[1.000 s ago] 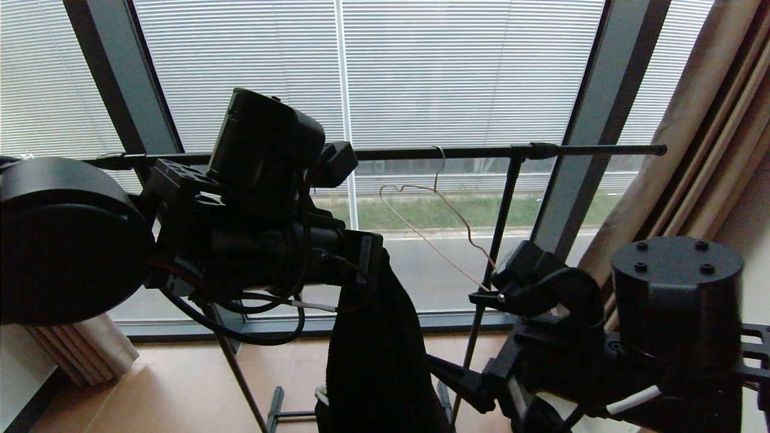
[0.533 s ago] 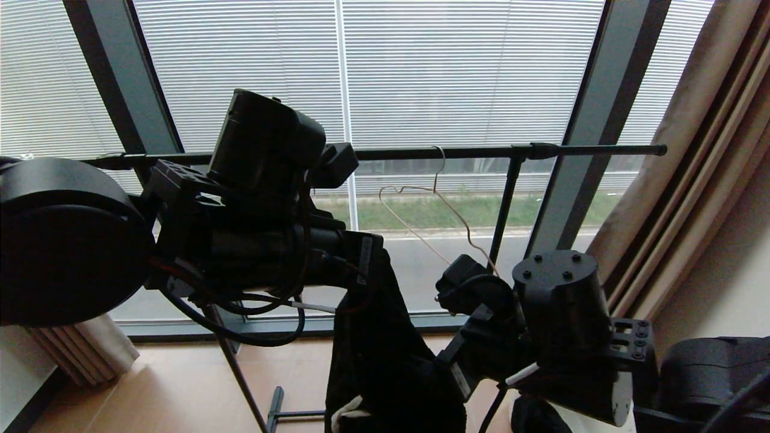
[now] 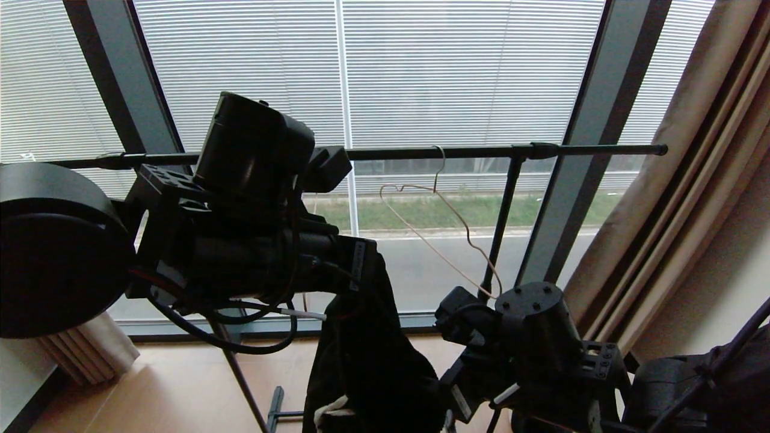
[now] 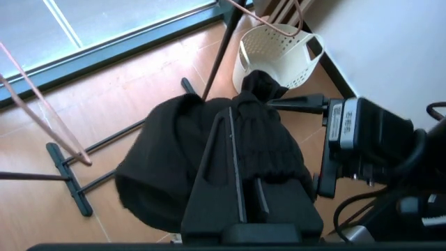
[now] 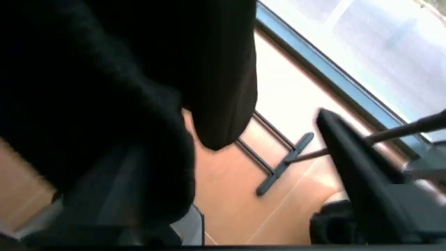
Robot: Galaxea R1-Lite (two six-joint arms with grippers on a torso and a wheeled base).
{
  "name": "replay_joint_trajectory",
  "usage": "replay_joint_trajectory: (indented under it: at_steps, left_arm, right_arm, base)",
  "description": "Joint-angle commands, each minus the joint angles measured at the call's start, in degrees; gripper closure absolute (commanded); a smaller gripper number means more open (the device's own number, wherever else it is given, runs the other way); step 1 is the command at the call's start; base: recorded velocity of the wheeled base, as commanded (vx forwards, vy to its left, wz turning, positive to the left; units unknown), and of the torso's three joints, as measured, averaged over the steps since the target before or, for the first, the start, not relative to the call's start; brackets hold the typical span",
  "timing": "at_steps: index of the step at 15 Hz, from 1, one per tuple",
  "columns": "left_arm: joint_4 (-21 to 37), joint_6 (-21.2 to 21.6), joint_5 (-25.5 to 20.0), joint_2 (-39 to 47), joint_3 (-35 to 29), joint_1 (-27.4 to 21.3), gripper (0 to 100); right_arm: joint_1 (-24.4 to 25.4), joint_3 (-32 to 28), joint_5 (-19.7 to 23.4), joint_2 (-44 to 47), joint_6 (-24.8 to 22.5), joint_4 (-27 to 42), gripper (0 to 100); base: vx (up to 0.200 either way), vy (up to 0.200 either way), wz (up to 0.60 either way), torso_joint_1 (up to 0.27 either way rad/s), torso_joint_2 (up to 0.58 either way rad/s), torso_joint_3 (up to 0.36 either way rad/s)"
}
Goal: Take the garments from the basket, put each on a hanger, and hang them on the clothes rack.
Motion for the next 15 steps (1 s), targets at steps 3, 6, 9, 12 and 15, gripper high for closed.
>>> replay_joint_trajectory:
  at_steps: [3, 6, 9, 12, 15]
  left_arm:
    - [-0.1, -0.1, -0.1, -0.6, 1.8, 0.3, 100]
    - [-0.4, 0.0, -0.5, -1.4, 6.4, 1.6, 100]
    - [-2.5, 0.7, -0.4, -1.6, 11.8, 1.6, 100]
    - [-4.7, 3.8, -0.4, -4.8, 17.8, 1.2, 0]
    - [-4.5, 5.8, -0.5, -10.8, 23.7, 1.0, 0]
  right_arm:
    - [-1.5, 1.3, 0.0, -0.7, 3.4, -1.8, 100]
    - [-7.4, 1.4, -0.5, -5.1, 7.9, -2.5, 100]
    - [-10.4, 0.2, -0.2, -8.8, 9.5, -2.4, 100]
    - [-10.4, -0.8, -0.5, -11.0, 9.5, -2.1, 100]
    - [-10.4, -1.4, -0.5, -12.7, 9.6, -1.8, 100]
  base:
    - [0.0, 0.0, 0.0, 0.0, 0.0, 0.0]
    - [0.0, 0.0, 0.0, 0.0, 0.0, 0.0]
    - [0.0, 0.0, 0.0, 0.0, 0.0, 0.0]
    - [0.0, 0.0, 0.0, 0.0, 0.0, 0.0]
    - [0.0, 0.0, 0.0, 0.0, 0.0, 0.0]
